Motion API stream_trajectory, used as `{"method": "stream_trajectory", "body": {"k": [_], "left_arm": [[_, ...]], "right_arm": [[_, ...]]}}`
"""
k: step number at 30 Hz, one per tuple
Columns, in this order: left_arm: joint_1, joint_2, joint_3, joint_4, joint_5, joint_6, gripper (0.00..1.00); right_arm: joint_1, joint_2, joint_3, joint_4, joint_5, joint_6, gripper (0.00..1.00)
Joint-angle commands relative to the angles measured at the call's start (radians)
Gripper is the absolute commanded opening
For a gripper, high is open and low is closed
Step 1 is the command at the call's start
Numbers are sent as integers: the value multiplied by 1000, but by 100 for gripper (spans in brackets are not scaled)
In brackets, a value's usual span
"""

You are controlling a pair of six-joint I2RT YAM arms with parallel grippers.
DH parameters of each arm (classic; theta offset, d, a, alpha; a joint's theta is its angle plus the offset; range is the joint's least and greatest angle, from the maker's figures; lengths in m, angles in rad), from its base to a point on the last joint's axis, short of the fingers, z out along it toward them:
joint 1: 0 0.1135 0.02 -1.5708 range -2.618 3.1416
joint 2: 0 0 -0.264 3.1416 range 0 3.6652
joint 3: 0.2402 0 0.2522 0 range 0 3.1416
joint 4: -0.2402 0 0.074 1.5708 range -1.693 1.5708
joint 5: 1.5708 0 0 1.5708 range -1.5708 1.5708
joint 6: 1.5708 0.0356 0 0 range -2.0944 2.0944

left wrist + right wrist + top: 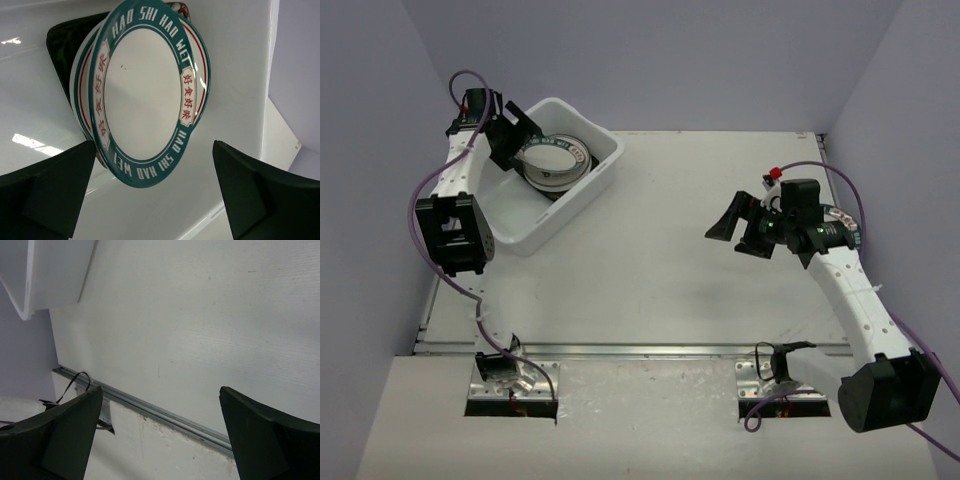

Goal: Place the plates into the plastic bin on the countertop

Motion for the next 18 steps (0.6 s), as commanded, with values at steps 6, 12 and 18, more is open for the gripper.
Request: {"method": "stream_trajectory", "body": {"k": [6, 12, 18], "left_arm": [[-54, -149, -229, -34, -112, 110, 100], [-56, -193, -185, -52, -57, 147, 100], [-277, -311, -22, -77, -3, 240, 100]], "right_arm": [[-4, 23, 133, -141, 143, -101, 99], [-4, 20, 157, -151, 129, -100, 99], [-5, -52, 200, -210, 251, -43, 99]]}}
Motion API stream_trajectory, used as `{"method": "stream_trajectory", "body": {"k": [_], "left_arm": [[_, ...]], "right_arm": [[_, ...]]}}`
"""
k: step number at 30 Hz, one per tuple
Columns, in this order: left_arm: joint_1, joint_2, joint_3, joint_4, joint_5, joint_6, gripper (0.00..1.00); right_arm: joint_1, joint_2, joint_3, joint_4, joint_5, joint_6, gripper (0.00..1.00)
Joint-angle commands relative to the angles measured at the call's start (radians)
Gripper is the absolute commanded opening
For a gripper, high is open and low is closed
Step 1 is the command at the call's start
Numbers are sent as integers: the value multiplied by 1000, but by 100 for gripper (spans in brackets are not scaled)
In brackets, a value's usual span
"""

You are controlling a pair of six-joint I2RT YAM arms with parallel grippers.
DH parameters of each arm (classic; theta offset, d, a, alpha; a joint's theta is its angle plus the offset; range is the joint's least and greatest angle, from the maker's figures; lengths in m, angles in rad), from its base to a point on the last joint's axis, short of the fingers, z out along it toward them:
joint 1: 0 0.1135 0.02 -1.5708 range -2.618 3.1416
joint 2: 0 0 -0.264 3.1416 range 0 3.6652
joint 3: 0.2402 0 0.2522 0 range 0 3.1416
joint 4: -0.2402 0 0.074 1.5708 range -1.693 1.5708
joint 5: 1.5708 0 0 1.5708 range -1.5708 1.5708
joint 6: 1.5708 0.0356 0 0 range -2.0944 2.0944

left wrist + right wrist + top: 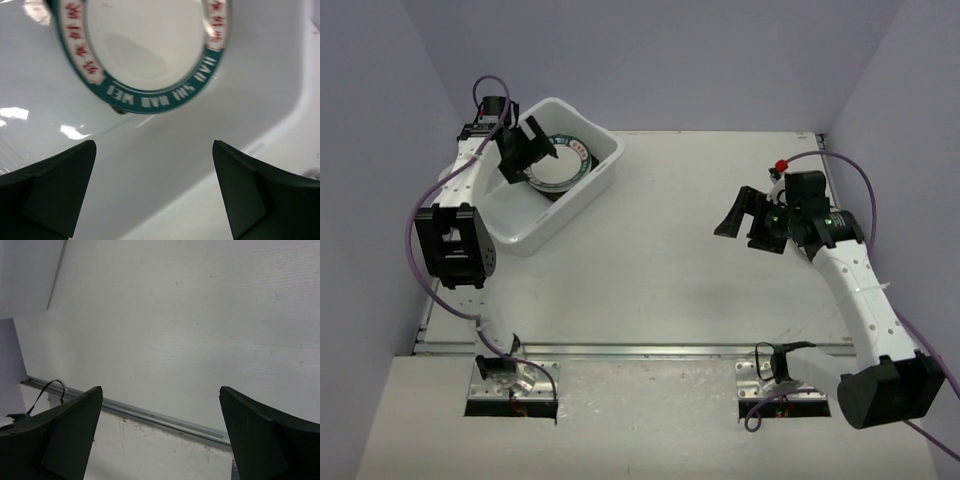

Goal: Place the plates into the plastic bin on the countertop

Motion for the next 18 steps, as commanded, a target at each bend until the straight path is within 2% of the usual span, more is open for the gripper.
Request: {"method": "stream_trajectory", "body": {"k": [1, 3, 6, 7, 10, 14, 17, 18], "left_arm": [[-220, -170, 147, 29, 67, 82, 100], [-310, -208, 67, 72, 125, 62, 100], [-408, -240, -85, 248, 164, 8, 100], [-464, -241, -175, 303, 194, -30, 100], [-582, -187, -288, 499, 252, -121, 100], [-726, -19, -271, 693, 281, -261, 100], [-825, 137, -183, 809, 293, -373, 100], [-862, 232, -122, 854, 301, -427, 100]], "right_arm": [[-5, -89, 89, -64, 147, 67, 99], [-5, -127, 122, -83, 213, 86, 99], [-5, -201, 173, -96, 230, 75, 99], [-4, -224, 190, -98, 252, 84, 99], [-5, -307, 226, -115, 287, 129, 99], [-5, -384, 267, -167, 300, 210, 99], [-5, -436, 257, -199, 282, 243, 99], [-5, -447, 251, -222, 274, 250, 99]]}}
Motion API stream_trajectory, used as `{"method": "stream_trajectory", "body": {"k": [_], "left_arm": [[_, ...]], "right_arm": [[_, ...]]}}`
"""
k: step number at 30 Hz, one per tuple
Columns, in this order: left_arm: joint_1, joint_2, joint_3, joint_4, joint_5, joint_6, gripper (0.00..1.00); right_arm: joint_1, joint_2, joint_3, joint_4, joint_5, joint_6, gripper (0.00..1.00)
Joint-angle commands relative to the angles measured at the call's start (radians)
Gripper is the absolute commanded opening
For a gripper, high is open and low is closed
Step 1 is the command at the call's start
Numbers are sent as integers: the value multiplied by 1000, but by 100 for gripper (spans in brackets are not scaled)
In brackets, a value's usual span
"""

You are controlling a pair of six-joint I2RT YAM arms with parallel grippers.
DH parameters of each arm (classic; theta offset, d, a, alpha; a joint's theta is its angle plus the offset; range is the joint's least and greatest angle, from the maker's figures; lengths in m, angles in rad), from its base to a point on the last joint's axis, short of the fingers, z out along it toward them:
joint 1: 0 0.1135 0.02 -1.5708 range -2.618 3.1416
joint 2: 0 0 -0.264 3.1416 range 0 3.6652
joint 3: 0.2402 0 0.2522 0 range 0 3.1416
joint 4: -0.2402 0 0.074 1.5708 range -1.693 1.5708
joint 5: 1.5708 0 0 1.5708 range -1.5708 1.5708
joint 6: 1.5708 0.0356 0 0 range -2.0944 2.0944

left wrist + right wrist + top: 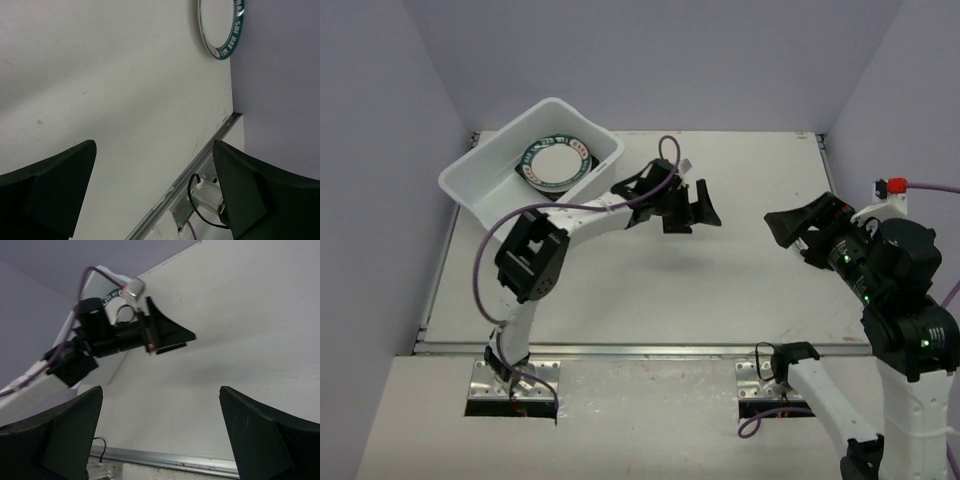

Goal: Place the plates into the plastic bin on the countertop

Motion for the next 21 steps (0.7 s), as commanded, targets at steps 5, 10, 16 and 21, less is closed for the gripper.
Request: {"method": "stream_trajectory", "body": {"k": [5, 10, 16, 21], "left_arm": [[-187, 461, 409, 317, 41, -364, 100], [-217, 801, 828, 365, 19, -558, 100], [-224, 876, 827, 469, -145, -605, 100], [-213, 811, 785, 490, -177, -542, 100]], "right_arm": [[-4, -81, -77, -118, 10, 121, 99], [-4, -150, -147, -138, 23, 164, 99], [-4, -187, -190, -144, 32, 138, 99], [-4, -180, -255, -157, 58, 98, 99]]}}
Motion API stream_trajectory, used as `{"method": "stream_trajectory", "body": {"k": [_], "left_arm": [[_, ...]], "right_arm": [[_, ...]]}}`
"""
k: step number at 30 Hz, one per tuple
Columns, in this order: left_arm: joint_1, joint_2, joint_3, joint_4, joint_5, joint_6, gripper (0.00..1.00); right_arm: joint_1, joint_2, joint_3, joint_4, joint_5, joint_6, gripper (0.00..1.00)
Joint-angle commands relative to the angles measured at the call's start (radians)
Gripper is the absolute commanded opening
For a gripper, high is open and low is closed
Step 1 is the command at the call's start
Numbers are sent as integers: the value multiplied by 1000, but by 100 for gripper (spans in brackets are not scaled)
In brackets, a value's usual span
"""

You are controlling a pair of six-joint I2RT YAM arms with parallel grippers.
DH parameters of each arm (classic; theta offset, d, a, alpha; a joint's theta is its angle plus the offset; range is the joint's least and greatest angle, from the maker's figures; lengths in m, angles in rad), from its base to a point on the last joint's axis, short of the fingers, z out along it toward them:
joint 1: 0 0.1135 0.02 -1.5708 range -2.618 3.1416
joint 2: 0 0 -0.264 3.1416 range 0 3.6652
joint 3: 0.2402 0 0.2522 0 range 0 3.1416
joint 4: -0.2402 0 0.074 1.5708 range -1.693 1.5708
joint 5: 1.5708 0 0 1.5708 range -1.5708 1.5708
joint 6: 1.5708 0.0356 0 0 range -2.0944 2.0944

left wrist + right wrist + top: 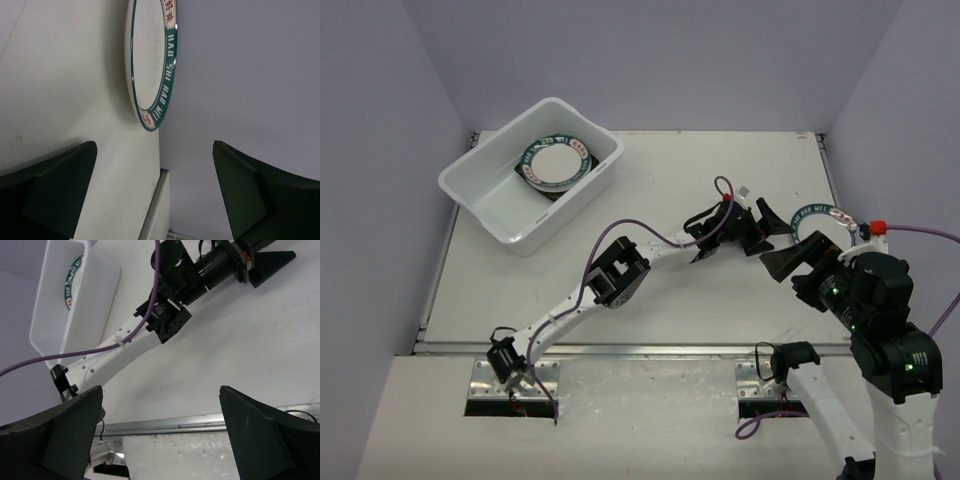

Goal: Place the plates into the plastic bin on the countertop

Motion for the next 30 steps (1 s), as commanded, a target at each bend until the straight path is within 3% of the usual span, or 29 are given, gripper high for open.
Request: {"method": "stream_trajectory", "body": {"k": [1, 3, 9, 14, 18, 24, 30], "left_arm": [[17, -44, 3, -12, -59, 54, 100], [34, -163, -51, -108, -76, 170, 100], [176, -632, -450, -414, -178, 410, 100], [385, -886, -523, -753, -181, 653, 100], [495, -1063, -569, -901, -169, 786, 100], [530, -1326, -761, -1031, -114, 900, 100], [528, -1535, -1004, -1027, -30, 914, 100]], "right_arm": [[-4, 8, -63, 8, 49, -27, 99], [-4, 34, -74, 13, 77, -36, 99], [-4, 175, -113, 92, 147, -157, 99], [-3, 448, -101, 123, 201, -328, 99], [0, 708, -34, 123, 424, -438, 99], [23, 1080, 153, 140, 809, -599, 99], [28, 1380, 305, 263, 971, -822, 99]]}}
